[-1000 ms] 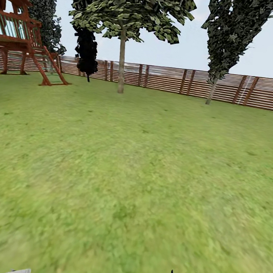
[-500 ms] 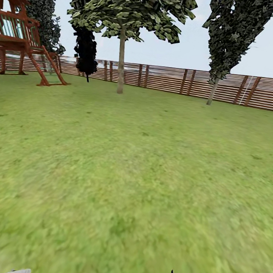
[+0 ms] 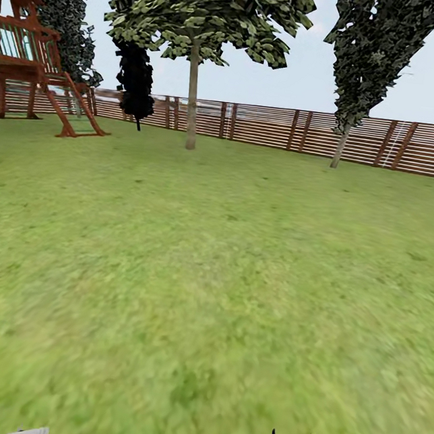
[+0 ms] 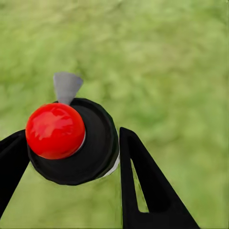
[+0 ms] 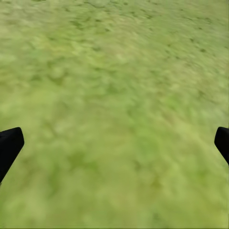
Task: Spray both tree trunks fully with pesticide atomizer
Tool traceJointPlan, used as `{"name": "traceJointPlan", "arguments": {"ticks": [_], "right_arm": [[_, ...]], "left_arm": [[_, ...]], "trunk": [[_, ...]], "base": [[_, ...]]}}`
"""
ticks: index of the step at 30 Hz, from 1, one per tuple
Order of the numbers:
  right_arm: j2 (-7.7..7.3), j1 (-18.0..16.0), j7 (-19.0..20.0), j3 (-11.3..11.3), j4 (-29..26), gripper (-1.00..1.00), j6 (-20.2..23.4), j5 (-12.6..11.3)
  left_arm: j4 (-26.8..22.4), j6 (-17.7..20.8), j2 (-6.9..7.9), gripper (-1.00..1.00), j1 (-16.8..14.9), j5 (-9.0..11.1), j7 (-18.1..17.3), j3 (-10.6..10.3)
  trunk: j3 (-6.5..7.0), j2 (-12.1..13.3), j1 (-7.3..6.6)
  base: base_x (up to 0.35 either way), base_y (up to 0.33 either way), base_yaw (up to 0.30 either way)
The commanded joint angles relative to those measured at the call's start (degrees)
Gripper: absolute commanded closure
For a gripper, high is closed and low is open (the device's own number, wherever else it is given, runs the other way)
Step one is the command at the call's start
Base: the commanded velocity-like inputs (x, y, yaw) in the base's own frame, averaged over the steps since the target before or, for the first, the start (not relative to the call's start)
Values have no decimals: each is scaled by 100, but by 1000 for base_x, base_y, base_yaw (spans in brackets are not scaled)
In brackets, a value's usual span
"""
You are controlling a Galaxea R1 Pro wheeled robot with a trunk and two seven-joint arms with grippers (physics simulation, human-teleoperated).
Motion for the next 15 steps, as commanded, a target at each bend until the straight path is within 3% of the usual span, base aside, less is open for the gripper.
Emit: {"name": "traceJointPlan", "arguments": {"ticks": [1,15], "right_arm": [[1,0,0,0,0,-100,0,0],[0,0,0,0,0,-100,0,0]], "left_arm": [[0,0,-4,100,0,1,0,2],[0,0,-26,100,0,1,2,2]], "trunk": [[0,0,0],[0,0,0]], "base": [[332,0,0],[332,0,0]]}}
